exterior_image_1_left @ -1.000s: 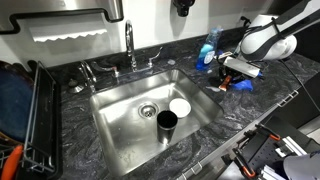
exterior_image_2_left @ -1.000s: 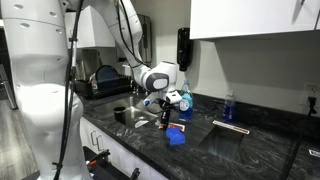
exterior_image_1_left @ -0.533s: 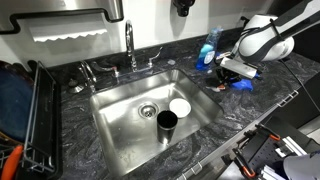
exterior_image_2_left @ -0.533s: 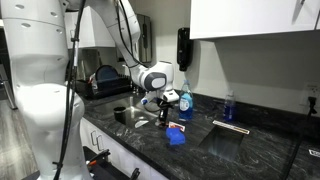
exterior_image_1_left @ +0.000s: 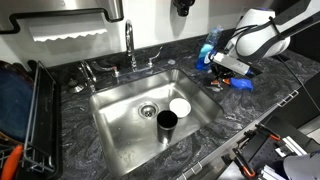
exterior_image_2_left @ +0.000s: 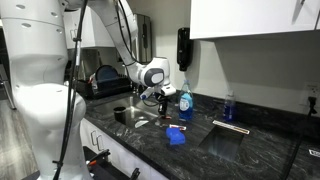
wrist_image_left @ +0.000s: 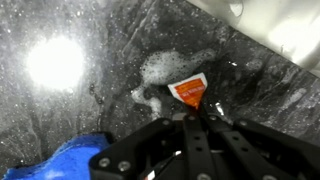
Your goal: Move the orange sachet backwards
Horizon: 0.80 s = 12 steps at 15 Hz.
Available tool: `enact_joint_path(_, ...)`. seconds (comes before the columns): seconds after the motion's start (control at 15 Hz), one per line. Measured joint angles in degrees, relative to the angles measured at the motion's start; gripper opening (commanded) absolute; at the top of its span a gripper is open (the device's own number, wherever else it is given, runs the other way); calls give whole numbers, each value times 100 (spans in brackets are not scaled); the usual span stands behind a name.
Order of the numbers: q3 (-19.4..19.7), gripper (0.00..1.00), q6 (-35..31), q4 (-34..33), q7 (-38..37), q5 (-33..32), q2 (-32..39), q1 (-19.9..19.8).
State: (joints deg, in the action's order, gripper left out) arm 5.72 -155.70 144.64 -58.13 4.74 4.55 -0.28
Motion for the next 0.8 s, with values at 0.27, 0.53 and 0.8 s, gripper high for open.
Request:
enact_joint_path(0.27, -94, 0, -85, -261, -399, 0, 99, 78)
enact_joint_path(0.53, -204, 0, -272, -661, -490, 76, 476, 160)
enact_joint_path(0.8, -254, 0, -355, -1226, -549, 150, 1055, 302)
